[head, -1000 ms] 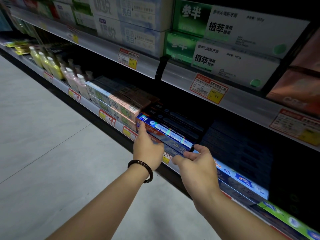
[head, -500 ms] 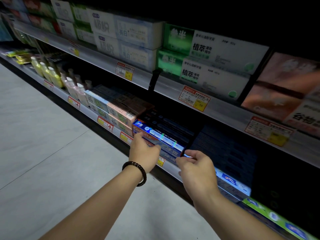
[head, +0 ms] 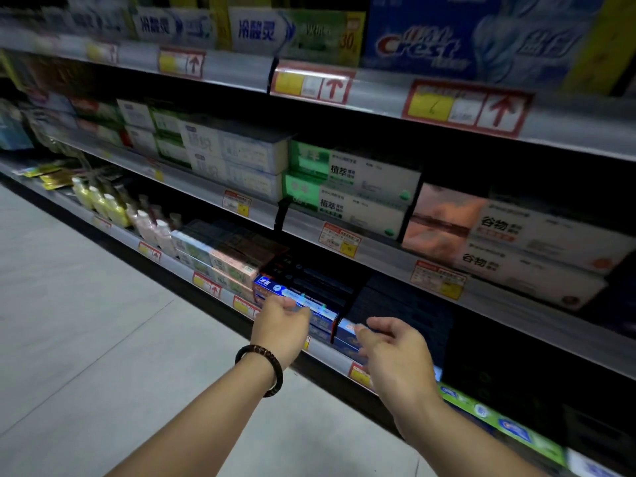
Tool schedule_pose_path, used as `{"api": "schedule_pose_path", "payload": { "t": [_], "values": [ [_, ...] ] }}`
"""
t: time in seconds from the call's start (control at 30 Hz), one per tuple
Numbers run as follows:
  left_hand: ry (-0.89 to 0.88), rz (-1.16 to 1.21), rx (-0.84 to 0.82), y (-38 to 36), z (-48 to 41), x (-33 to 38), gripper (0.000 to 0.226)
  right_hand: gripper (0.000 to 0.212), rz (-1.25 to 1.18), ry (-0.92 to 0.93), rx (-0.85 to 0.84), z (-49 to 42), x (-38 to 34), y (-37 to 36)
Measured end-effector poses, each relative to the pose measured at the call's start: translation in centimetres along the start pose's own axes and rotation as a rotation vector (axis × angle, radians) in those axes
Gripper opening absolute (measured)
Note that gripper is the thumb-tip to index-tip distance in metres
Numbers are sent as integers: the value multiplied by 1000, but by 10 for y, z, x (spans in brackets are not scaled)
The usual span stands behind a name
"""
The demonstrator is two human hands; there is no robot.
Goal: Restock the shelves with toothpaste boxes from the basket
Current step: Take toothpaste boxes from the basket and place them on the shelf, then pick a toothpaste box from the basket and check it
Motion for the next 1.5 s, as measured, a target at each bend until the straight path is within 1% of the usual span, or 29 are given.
{"api": "schedule_pose_path", "payload": {
  "t": [0.1,0.2,0.37,0.47,0.73,0.87,1.13,1.5],
  "values": [
    [-32,11,-7,7,28,18,22,12,-22,16,11,17,-14,13],
    [-56,8,-28,12,56,33,15,4,-43,30,17,34,-27,25],
    [-107,-9,-52,22,104,58,15,7,-48,74,31,70,-54,52],
    [-142,-26,-72,27,133,75,19,10,-37,99,41,92,-69,69],
    [-208,-51,-111,31,205,113,13,15,-86,151,76,148,-105,113],
    [-248,-63,-136,28,239,130,16,15,-101,171,88,175,-117,139],
    [-331,-161,-216,7,311,146,15,16,-109,203,122,225,-127,193],
    [-391,-130,-315,-24,398,161,13,14,-83,263,192,286,-126,263]
  ]
}}
Point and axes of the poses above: each hand's wrist, its own z-axis away from the middle knuckle, its own y-axis out of the back of the hand, x = y × z, the point moved 5 cm from there along -z, towards the middle knuckle, and after that the axes turned 11 degrees about -z, right-handed, at the moved point
